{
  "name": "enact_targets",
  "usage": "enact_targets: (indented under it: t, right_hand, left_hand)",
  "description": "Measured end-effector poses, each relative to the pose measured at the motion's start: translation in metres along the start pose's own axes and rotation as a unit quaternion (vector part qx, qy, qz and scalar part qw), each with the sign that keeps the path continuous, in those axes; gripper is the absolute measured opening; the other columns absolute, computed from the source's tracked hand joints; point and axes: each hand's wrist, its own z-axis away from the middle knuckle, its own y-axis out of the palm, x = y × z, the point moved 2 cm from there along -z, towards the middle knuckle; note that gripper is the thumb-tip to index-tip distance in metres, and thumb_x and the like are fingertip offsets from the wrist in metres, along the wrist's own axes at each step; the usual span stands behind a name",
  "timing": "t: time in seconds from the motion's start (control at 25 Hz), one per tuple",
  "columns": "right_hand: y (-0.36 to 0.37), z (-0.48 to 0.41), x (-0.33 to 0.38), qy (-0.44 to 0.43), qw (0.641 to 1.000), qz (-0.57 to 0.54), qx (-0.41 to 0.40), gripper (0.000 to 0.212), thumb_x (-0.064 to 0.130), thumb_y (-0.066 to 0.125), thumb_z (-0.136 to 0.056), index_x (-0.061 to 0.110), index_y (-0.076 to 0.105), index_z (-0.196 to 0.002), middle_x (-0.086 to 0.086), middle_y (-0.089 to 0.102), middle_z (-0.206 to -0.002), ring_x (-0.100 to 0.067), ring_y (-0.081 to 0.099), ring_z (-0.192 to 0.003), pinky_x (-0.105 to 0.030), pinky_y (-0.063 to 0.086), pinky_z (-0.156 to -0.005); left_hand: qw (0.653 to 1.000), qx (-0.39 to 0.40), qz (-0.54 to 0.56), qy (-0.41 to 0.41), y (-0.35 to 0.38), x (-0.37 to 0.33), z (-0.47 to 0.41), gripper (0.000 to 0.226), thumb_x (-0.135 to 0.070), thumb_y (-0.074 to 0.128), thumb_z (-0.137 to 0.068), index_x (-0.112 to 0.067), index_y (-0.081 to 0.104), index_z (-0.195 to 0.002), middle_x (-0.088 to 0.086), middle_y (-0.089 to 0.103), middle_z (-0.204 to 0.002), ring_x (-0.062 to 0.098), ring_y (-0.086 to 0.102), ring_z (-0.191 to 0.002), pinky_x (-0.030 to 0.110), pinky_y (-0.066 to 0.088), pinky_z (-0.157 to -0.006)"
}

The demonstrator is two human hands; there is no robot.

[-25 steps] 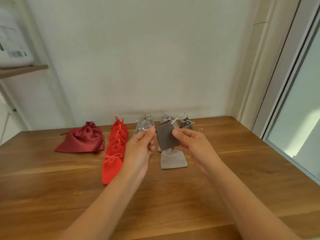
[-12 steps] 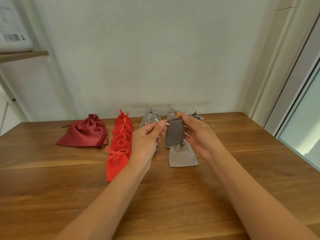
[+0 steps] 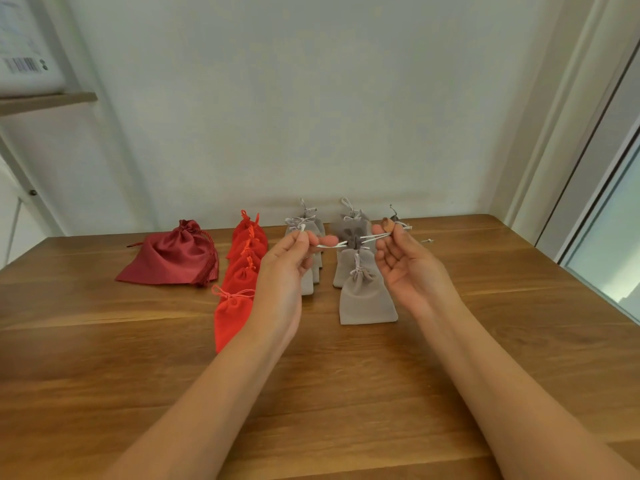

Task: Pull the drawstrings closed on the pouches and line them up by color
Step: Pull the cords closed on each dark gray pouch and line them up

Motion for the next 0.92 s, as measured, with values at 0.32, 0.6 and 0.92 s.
enact_targets:
  t: [0.32,0.6,0.92]
  right_hand:
    - [0.007,0.011,0.013,-0.044,0.975,0.170,0.137,0.017,0.018,0.054,-0.088,0.005,0.064,-0.089,0.001,0.062,-0.066,-0.008,0.055,-0.062,-0.018,0.050,-0.066]
    - [0.021,0.022,0.006,-0.086,0.950,0.278,0.112,0.008,0.010,0.063,-0.084,0.008,0.070,-0.086,-0.002,0.071,-0.070,-0.005,0.058,-0.058,-0.015,0.050,-0.063]
    - [0.026,0.026,-0.002,-0.117,0.937,0.313,0.098,0.006,0.009,0.064,-0.085,0.010,0.068,-0.088,0.001,0.070,-0.067,-0.007,0.060,-0.062,-0.016,0.050,-0.062]
  left_hand:
    - [0.996,-0.018,-0.079,0.031,-0.002,-0.004,0.006,0.029,-0.015,0.048,-0.097,-0.016,0.064,-0.073,-0.010,0.061,-0.066,0.005,0.058,-0.076,0.022,0.040,-0.081]
    - [0.986,-0.099,-0.121,0.063,-0.012,-0.018,0.004,0.010,-0.019,0.066,-0.086,-0.017,0.074,-0.081,0.001,0.067,-0.068,-0.001,0.054,-0.057,0.017,0.044,-0.073]
    - [0.992,-0.103,-0.074,0.018,-0.007,-0.017,0.007,0.018,-0.023,0.054,-0.096,-0.011,0.066,-0.088,-0.001,0.071,-0.070,0.005,0.051,-0.047,0.016,0.043,-0.052]
